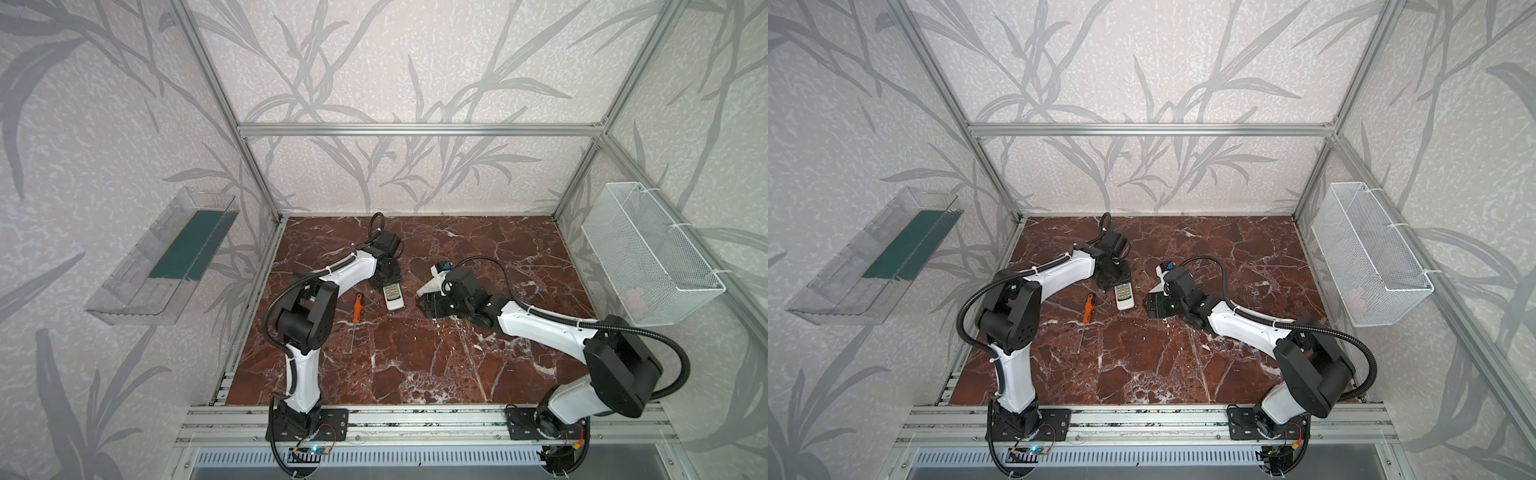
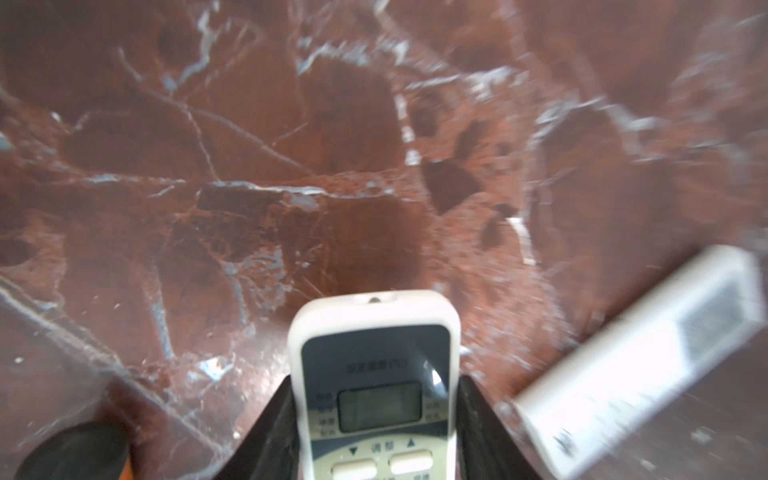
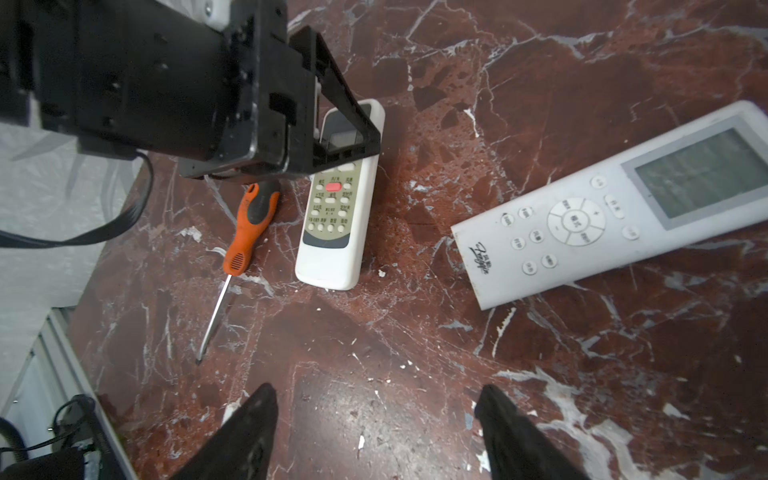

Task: Unload the batteries from the remote control
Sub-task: 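Grasp the small white remote with the left gripper and lift it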

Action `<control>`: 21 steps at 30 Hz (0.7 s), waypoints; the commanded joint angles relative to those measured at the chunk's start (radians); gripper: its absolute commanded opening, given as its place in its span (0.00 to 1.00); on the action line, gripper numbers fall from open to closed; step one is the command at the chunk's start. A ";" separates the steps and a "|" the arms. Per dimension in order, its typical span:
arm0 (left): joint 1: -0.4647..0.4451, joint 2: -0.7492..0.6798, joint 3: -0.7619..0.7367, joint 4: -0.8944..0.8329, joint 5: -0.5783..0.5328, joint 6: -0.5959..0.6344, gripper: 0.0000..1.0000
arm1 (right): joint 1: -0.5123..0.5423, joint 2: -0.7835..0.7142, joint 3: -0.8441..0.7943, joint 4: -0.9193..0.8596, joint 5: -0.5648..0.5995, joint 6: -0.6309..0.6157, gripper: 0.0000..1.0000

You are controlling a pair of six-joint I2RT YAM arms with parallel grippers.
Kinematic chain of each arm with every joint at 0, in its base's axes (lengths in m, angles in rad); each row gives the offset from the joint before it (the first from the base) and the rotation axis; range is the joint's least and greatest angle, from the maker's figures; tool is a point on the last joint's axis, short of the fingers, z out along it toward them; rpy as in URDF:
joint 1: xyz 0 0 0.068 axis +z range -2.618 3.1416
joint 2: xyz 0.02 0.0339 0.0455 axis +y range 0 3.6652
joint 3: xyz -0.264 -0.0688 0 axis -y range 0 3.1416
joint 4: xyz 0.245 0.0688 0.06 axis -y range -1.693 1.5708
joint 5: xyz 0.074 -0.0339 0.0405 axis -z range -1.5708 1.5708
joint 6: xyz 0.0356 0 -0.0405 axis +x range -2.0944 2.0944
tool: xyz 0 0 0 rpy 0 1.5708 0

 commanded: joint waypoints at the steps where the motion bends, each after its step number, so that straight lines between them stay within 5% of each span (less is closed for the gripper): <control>1: 0.003 -0.122 -0.040 0.132 0.075 -0.021 0.25 | 0.006 -0.035 -0.001 0.052 -0.053 0.083 0.76; 11: 0.003 -0.338 -0.179 0.329 0.154 -0.023 0.19 | 0.004 -0.021 0.061 0.126 -0.158 0.208 0.76; 21: 0.003 -0.386 -0.202 0.343 0.235 -0.037 0.16 | 0.015 0.061 0.151 0.130 -0.209 0.197 0.69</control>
